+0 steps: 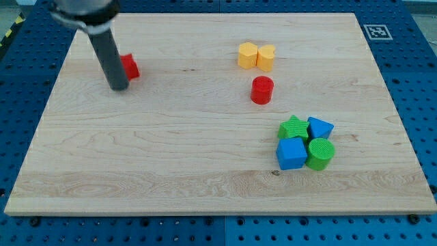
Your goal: Move the red star to the top left side of the board
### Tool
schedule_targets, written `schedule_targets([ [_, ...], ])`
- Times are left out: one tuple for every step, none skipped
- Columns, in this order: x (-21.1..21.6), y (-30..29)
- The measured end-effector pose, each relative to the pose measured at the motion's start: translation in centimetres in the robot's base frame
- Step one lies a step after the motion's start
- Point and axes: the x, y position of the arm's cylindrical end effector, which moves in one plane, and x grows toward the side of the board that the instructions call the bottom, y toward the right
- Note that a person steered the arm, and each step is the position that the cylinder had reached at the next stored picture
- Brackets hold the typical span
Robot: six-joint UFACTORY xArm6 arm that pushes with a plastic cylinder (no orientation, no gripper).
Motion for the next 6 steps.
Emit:
schedule_targets([
  [-6.4,-1.0],
  [-3.4,-0.9],
  [-1.4,1.5],
  [-3.9,4.4],
  [-7.5,3.2],
  [-7.4,2.5],
])
